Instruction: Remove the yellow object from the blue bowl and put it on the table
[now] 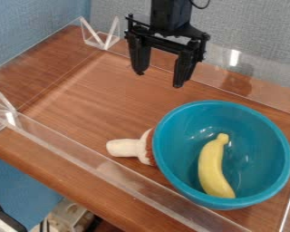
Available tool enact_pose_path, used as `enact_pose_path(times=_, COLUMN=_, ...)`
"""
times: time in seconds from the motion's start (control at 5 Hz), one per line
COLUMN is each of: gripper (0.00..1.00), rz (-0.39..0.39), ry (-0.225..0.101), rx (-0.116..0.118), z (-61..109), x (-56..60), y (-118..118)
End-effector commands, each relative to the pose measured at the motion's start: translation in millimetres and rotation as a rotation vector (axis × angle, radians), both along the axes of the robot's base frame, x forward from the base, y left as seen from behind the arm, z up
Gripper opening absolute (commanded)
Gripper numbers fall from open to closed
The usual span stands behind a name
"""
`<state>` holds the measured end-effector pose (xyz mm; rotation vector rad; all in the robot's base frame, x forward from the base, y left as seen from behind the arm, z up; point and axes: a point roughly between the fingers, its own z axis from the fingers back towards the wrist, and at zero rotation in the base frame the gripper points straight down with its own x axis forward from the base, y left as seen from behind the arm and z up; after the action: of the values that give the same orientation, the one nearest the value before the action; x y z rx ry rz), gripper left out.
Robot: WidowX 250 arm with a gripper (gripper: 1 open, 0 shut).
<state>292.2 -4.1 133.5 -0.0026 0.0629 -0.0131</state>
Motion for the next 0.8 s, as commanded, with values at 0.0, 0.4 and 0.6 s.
enact_pose_path(times=0.0, gripper=1.00, rz=-0.009, ry=0.007, rx=-0.008, z=-4.6, x=-4.0, y=-16.0)
enact_pose_path(times=0.4, gripper=1.00, rz=-0.218, ry=0.005, rx=-0.017, z=17.5, x=-30.5, y=-78.2)
enact_pose_path(times=0.6, gripper=1.00, rz=-0.184, ry=-0.002, rx=-0.016, z=10.3, x=-46.6, y=-121.6)
